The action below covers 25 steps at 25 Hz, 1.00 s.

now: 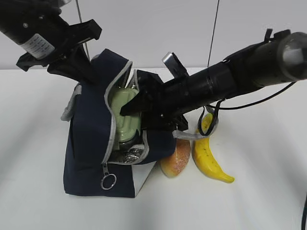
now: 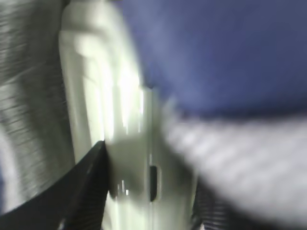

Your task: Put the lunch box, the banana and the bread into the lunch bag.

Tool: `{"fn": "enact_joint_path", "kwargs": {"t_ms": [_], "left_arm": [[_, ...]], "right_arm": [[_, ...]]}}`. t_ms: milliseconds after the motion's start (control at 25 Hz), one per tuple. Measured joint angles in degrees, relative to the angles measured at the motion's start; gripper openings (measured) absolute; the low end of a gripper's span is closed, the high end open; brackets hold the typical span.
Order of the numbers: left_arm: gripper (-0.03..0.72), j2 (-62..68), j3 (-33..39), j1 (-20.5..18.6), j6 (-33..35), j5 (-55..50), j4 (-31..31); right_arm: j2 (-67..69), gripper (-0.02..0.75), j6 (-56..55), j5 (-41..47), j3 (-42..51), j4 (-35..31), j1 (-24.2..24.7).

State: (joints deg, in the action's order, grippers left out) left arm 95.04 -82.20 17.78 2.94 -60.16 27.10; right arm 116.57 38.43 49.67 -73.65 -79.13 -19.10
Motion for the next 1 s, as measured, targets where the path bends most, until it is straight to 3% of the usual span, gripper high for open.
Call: {"fn": "enact_joint_path", "kwargs": {"t_ms": [720,1000], "left_arm": [[-0.003,0.00,0.00,0.00,0.00,-0.67,0.00],[-0.003,0.00,0.00,0.00,0.00,-1.26,0.00]], "right_arm": [[7.70,0.378,-0.22,0.64,-2.76,-3.46,0.00],[7.79,0.466,0.02,2.18,-2.76,-3.72,0.00]]}}
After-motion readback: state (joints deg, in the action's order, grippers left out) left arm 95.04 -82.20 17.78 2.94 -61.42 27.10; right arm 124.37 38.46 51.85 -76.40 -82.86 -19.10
